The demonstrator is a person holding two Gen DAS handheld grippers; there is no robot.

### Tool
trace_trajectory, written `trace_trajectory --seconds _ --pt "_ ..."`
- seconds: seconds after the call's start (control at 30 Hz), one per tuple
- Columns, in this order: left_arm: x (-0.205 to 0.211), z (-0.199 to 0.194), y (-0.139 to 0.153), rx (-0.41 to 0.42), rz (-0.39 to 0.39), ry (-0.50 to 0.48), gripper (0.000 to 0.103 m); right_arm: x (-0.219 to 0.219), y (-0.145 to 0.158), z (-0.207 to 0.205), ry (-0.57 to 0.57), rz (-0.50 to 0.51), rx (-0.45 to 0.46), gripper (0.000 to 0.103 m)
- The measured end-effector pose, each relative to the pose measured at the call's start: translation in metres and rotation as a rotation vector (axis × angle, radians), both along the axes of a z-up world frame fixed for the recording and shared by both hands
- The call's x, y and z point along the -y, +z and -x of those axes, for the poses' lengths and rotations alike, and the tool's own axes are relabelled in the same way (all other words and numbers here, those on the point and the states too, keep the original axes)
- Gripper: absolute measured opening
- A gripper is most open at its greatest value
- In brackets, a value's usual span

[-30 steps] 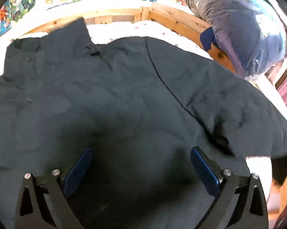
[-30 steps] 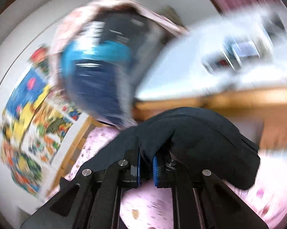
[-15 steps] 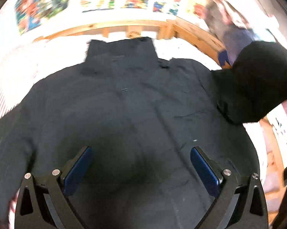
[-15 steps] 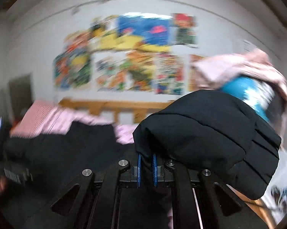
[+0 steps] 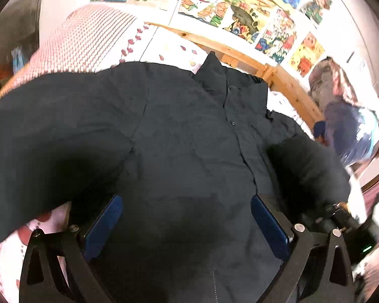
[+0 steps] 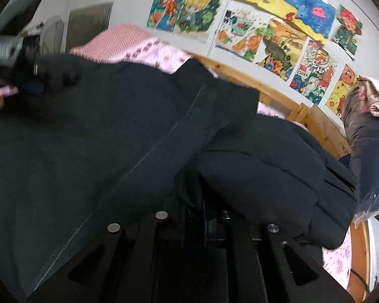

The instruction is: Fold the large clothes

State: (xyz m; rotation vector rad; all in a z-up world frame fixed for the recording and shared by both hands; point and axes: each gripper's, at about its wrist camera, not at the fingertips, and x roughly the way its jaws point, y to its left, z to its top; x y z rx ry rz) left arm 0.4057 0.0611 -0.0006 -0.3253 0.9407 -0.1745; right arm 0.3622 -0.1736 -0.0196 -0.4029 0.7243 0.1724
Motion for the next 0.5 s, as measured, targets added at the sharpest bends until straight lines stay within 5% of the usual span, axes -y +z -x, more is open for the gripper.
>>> trace_trajectory --seconds 0.07,0.13,0.17,0.33,0.5 --pt "0.000 -0.001 -0.001 0.007 0.003 -0.005 0.102 -0.006 -0.003 0.009 -0.002 0.009 -0.009 0.025" --pt "0.007 -0.001 -0.001 0.015 -0.021 -0.029 0.102 -0.009 -0.002 0.021 0.023 -0.027 -0.019 0.053" --pt "0.012 -0.001 -0.001 0.018 -0.035 -0.042 0.102 -0.010 0.000 0.029 0.031 -0.043 -0.018 0.057" --pt "0.037 0.004 0.009 0.071 -0.084 -0.122 0.102 0.012 0.004 0.073 0.011 -0.149 -0.010 0.061" --pt "0.088 0.018 0.025 0.164 -0.127 -0.285 0.102 0.079 0.002 0.119 -0.163 -0.258 0.011 0.066"
